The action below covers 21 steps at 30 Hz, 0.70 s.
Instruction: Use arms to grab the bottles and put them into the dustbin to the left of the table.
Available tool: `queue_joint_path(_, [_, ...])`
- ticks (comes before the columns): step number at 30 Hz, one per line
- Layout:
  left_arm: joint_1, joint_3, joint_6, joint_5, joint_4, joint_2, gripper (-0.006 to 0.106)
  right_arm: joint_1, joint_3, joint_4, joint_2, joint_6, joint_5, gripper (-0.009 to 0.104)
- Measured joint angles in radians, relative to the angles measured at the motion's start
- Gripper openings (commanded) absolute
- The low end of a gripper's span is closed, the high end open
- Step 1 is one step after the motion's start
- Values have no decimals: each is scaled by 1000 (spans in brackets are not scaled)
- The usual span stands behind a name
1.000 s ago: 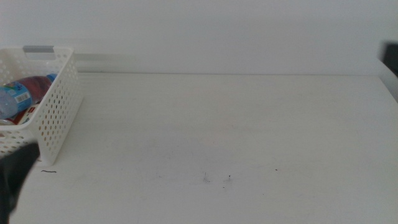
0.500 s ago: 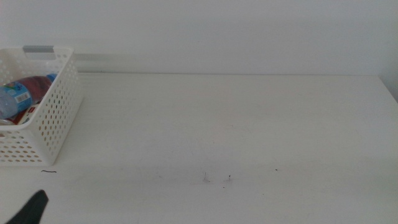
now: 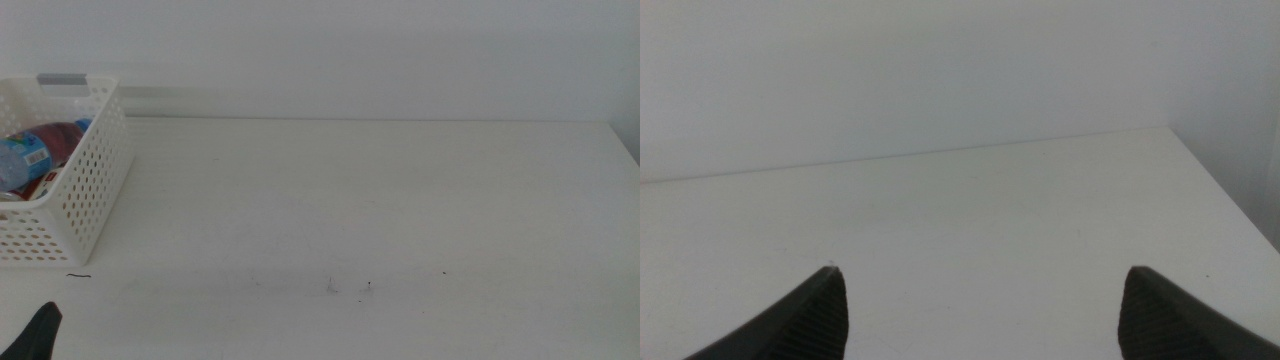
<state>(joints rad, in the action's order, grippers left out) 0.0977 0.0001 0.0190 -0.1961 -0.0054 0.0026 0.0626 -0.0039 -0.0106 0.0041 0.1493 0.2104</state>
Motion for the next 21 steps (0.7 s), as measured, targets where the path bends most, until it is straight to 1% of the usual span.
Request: queue_joint_path(21, [-56, 0, 0, 21, -2, 0, 94, 0, 0, 0, 0, 0, 0, 87])
